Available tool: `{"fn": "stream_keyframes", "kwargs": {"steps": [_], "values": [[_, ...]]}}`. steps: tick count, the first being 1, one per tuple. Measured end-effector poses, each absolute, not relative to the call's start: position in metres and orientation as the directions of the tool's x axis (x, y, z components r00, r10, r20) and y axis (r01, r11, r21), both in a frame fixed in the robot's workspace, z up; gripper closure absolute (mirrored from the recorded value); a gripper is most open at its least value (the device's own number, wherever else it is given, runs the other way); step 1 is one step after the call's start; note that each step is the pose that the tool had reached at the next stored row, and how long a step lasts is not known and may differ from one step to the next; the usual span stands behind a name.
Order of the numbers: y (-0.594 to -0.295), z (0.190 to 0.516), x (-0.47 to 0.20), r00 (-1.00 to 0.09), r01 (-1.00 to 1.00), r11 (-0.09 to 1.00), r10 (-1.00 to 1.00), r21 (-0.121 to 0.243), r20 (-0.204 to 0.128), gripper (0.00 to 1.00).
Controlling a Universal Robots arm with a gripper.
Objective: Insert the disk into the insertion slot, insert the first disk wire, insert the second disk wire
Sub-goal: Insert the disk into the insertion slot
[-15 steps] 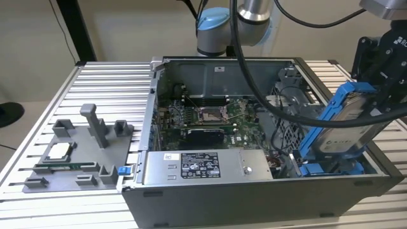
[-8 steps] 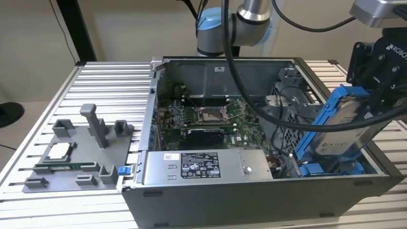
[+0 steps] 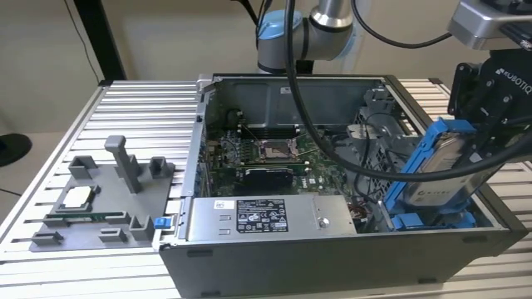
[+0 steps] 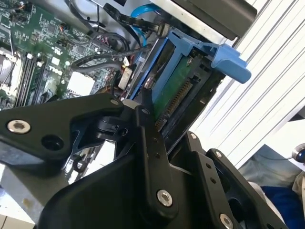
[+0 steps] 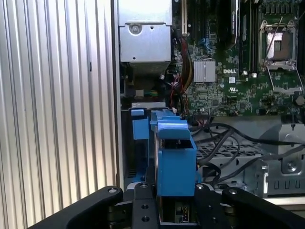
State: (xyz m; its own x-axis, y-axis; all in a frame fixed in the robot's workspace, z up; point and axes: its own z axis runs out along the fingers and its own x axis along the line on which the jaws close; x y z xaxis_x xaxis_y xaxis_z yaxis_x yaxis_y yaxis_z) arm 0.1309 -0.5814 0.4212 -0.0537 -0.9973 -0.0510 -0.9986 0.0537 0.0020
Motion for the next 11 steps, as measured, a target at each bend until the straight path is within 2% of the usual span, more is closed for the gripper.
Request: {"fn": "stream_keyframes", "kwargs": {"steps": [11], "values": [[-0.578,0.405,0.128,-0.054,-0.999,0.054,-0.998,-0.001,-0.043,1.00]]}}
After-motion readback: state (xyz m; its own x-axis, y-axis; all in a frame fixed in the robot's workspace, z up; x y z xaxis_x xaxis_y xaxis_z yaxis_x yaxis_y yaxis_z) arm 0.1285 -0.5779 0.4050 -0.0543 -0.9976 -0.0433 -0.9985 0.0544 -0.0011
